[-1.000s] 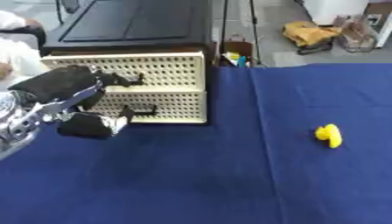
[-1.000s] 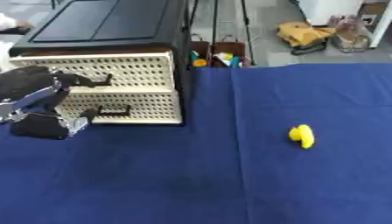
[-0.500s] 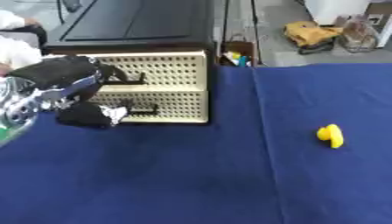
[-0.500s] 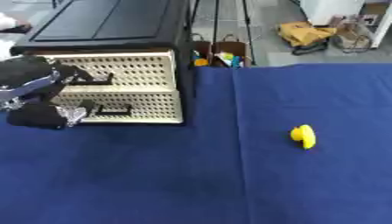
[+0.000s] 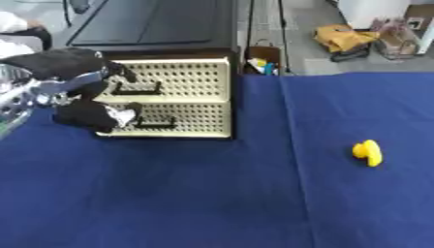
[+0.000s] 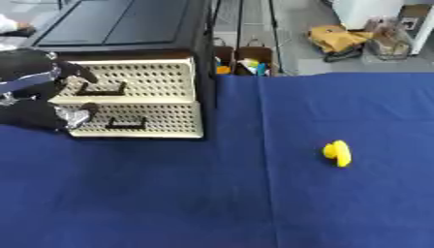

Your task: Pick up objects from table and place into drawer.

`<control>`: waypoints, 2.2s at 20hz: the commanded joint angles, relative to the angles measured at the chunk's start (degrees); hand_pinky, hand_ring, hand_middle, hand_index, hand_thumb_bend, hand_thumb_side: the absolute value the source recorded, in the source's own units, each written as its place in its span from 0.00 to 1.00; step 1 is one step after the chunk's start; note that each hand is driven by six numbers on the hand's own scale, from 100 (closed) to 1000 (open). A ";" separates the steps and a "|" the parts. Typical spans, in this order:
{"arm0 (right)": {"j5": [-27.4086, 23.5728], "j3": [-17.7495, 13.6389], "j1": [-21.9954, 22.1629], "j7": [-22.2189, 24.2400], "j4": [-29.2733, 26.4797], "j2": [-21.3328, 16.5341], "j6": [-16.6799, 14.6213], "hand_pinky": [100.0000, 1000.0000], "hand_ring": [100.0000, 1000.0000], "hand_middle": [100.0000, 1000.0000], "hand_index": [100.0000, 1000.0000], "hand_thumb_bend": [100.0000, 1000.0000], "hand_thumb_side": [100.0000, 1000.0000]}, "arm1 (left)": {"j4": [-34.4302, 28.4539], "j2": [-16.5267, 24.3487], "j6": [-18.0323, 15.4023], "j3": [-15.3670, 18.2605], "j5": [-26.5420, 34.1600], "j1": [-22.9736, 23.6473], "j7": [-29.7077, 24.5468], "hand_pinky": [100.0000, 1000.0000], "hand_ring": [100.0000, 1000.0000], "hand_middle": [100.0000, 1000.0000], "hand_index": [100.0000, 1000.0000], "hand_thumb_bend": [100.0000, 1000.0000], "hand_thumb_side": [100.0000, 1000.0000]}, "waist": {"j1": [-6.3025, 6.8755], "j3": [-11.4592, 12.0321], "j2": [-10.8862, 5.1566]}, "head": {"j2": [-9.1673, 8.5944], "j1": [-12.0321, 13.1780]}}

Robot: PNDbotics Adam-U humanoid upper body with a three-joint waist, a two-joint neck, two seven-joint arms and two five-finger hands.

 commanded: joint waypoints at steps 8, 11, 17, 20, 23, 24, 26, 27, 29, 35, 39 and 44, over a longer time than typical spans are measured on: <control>-0.57 -0.33 -1.16 0.29 -0.82 -1.68 0.31 0.61 0.65 0.60 0.67 0.00 0.99 | -0.56 0.10 1.99 0.75 -2.18 -1.81 -4.25 0.00 0.00 0.09 0.90 0.09 0.69 | -0.14 -0.29 -0.22 | -1.28 0.34; -0.69 -0.37 -1.19 0.34 -0.82 -1.72 0.37 0.61 0.65 0.60 0.67 0.00 0.99 | -0.56 -0.14 2.49 0.45 -2.62 -2.08 -5.03 0.00 0.00 0.09 0.91 0.09 0.69 | -0.14 -0.39 -0.04 | -1.56 0.49; -0.87 -0.43 -1.23 0.36 -0.82 -1.80 0.44 0.61 0.65 0.60 0.67 0.00 0.99 | -0.56 -0.48 3.82 -0.15 -4.09 -2.55 -6.17 0.00 0.00 0.09 0.92 0.08 0.70 | -0.04 -0.56 0.26 | -2.12 0.79; -0.96 -0.44 -1.30 0.37 -0.82 -1.86 0.44 0.61 0.65 0.60 0.68 0.00 0.99 | -0.54 -0.64 4.43 -0.45 -5.30 -2.72 -6.85 0.00 0.00 0.09 0.92 0.09 0.70 | 0.01 -0.68 0.46 | -2.41 0.91; -1.06 -0.48 -1.35 0.36 -0.82 -1.96 0.46 0.61 0.65 0.60 0.68 0.00 0.99 | -0.13 -0.75 4.78 -0.62 -6.52 -2.74 -7.48 0.00 0.00 0.09 0.92 0.09 0.70 | 0.06 -0.77 0.69 | -2.61 1.01; -1.10 -0.50 -1.36 0.34 -0.82 -1.99 0.49 0.61 0.65 0.60 0.68 0.00 0.99 | 0.05 -0.81 4.84 -0.64 -6.81 -2.73 -7.61 0.00 0.00 0.09 0.92 0.09 0.70 | 0.07 -0.78 0.78 | -2.66 1.02; -1.18 -0.53 -1.40 0.34 -0.82 -2.05 0.53 0.61 0.65 0.60 0.68 0.00 0.99 | 0.45 -0.90 4.88 -0.70 -7.18 -2.65 -7.82 0.00 0.00 0.09 0.91 0.09 0.70 | 0.08 -0.79 0.94 | -2.78 1.03; -1.22 -0.53 -1.42 0.34 -0.82 -2.07 0.55 0.61 0.65 0.60 0.68 0.00 0.99 | 0.65 -0.95 4.88 -0.73 -7.27 -2.61 -7.92 0.00 0.00 0.09 0.91 0.09 0.70 | 0.08 -0.78 1.02 | -2.81 1.03; -1.30 -0.54 -1.48 0.34 -0.82 -2.09 0.57 0.62 0.65 0.60 0.68 0.00 0.99 | 1.03 -1.05 4.89 -0.84 -7.30 -2.51 -8.09 0.00 0.00 0.08 0.90 0.09 0.70 | 0.07 -0.79 1.19 | -2.88 1.02; -1.48 -0.58 -1.66 0.36 -0.82 -2.08 0.62 0.62 0.65 0.60 0.68 0.00 0.99 | 2.09 -1.22 4.86 -1.34 -7.35 -2.30 -8.36 0.00 0.00 0.08 0.90 0.09 0.71 | -0.05 -0.94 1.53 | -3.14 1.13; -1.56 -0.59 -1.76 0.41 -0.82 -2.05 0.66 0.62 0.65 0.59 0.68 0.00 0.99 | 3.11 -1.54 4.91 -1.50 -7.74 -2.40 -8.29 0.00 0.00 0.08 0.90 0.09 0.71 | -0.12 -1.06 1.68 | -3.35 1.27; -1.64 -0.61 -1.84 0.45 -0.82 -2.05 0.66 0.62 0.65 0.59 0.68 0.00 0.99 | 4.71 -1.88 4.82 -1.77 -8.42 -2.49 -8.04 0.00 0.00 0.08 0.91 0.09 0.71 | -0.16 -1.16 1.83 | -3.60 1.37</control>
